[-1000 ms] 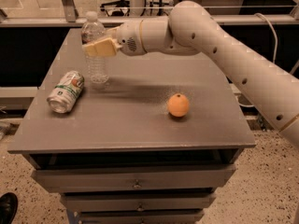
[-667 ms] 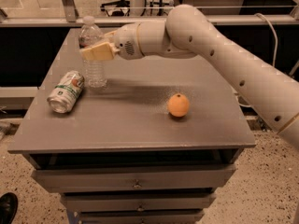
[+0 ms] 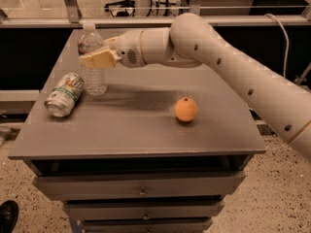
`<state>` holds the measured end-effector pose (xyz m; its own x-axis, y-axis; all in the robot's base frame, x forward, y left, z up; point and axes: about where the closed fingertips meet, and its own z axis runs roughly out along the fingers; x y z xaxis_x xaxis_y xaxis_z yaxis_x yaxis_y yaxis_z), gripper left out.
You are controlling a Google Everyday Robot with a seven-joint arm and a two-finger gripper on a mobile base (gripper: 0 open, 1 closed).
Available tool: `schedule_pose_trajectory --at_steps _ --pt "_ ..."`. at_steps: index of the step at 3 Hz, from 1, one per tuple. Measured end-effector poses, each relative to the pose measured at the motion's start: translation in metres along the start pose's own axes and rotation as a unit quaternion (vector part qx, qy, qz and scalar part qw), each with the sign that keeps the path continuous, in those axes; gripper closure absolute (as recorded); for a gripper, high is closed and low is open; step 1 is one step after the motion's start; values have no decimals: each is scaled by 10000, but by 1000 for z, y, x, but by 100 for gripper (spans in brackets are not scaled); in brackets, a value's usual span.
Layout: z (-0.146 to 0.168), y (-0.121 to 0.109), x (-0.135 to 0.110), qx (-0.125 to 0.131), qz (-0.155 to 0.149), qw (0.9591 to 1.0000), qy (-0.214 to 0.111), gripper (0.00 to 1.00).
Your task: Move water bottle near 7up can
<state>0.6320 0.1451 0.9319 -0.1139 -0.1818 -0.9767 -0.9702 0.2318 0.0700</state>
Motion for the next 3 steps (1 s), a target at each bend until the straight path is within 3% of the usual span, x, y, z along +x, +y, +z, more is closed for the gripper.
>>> schedule_pose_trajectory --at_steps 1,2,3 --pt "1 3 2 -20 -30 10000 -37 31" --pt "1 4 3 -20 -49 10000 -44 7" --pt "1 4 3 -19 -59 10000 -45 0"
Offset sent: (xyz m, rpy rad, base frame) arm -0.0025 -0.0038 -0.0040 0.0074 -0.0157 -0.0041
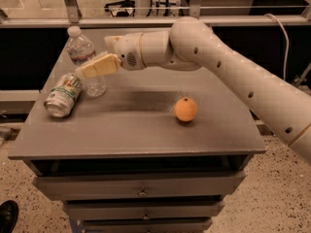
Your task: Move water bottle near 7up can
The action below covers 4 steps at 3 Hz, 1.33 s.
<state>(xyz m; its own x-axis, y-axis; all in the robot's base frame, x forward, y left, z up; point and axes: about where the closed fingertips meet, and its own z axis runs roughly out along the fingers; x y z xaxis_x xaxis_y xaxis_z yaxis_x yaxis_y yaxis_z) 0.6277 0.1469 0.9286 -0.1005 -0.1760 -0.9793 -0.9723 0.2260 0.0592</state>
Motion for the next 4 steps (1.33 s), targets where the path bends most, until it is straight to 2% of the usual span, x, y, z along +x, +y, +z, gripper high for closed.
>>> schedule_pose_trajectory --at_steps 1,3,4 --pt "0 0 0 5 -5 10000 0 0" --pt "-13 -14 5 214 -53 9997 93 0" --pt "-62 -52 23 706 -196 9970 247 0"
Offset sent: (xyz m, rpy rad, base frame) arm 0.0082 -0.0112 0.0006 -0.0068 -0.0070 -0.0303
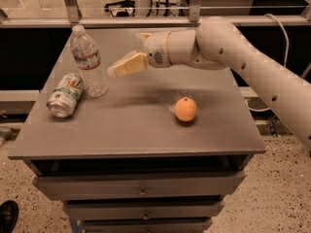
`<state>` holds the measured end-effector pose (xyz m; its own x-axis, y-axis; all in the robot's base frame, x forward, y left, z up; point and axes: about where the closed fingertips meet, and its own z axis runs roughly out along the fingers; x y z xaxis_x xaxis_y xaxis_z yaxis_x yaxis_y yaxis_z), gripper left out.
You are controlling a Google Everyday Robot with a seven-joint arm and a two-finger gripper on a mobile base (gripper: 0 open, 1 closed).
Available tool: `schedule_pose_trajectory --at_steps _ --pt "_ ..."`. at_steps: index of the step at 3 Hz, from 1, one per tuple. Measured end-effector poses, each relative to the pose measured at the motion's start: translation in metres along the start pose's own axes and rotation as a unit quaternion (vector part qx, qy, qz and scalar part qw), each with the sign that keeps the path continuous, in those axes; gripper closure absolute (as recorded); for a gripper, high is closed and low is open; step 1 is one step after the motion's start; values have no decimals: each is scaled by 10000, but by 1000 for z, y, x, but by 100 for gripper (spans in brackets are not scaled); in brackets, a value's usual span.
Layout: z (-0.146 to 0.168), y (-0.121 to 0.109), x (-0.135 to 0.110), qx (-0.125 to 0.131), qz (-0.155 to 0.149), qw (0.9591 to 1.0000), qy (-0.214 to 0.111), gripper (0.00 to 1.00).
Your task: Move water bottle near 7up can
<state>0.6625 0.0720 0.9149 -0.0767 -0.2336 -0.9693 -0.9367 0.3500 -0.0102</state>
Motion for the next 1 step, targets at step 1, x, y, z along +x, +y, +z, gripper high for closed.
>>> schedule_pose_trajectory --at_steps 1 --pt "0 0 0 0 0 10000 0 0"
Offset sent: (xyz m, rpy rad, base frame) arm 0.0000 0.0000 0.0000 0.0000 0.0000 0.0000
